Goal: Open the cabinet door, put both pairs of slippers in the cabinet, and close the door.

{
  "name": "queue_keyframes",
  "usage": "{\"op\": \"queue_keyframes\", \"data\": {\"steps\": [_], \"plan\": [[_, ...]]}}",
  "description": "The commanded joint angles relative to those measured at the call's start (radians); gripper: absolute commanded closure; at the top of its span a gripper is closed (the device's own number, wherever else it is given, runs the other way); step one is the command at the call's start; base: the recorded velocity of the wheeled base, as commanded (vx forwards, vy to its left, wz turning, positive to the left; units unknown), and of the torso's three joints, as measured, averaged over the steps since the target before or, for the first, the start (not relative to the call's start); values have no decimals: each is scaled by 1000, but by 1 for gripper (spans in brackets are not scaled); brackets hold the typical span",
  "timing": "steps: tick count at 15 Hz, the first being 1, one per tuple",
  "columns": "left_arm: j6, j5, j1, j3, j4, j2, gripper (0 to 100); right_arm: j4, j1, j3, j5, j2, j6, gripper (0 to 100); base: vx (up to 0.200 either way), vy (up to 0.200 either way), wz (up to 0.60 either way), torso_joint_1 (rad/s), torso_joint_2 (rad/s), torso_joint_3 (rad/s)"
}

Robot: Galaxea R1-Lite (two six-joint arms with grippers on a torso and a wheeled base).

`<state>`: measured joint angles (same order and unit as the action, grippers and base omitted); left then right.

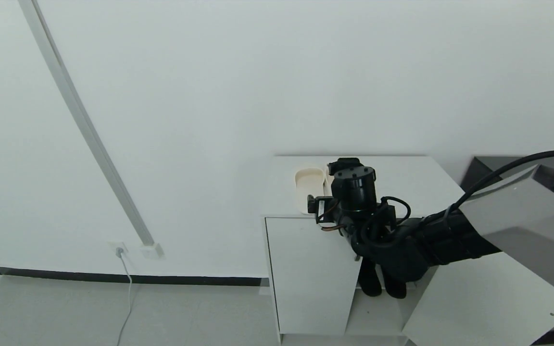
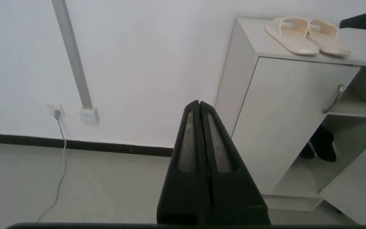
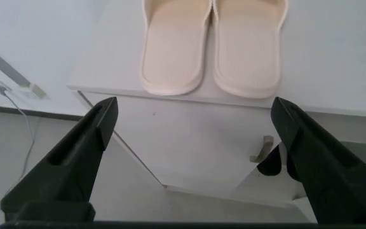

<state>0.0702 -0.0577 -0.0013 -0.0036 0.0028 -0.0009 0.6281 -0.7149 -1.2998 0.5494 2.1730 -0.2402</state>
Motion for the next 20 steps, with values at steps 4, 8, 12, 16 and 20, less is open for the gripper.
{"op": "queue_keyframes", "data": {"steps": [4, 8, 12, 16, 20], "plan": [[0, -1, 1, 1, 0, 2, 100, 2, 5, 2, 0, 50, -1, 0, 200, 0, 0, 10, 2, 0], [0, -2, 0, 1, 0, 1, 100, 42, 12, -3, 0, 108, 7, 0, 150, 0, 0, 1, 2, 1], [-1, -1, 0, 1, 0, 1, 100, 113, 45, -42, -16, 176, 65, 0, 0, 0, 0, 0, 0, 0], [-1, -1, 1, 1, 0, 1, 100, 105, 80, -168, -45, 246, 94, 0, 0, 0, 0, 0, 0, 0], [-1, -1, 0, 1, 0, 1, 100, 41, 94, -302, -51, 298, 104, 0, 0, 0, 0, 0, 0, 0]]}}
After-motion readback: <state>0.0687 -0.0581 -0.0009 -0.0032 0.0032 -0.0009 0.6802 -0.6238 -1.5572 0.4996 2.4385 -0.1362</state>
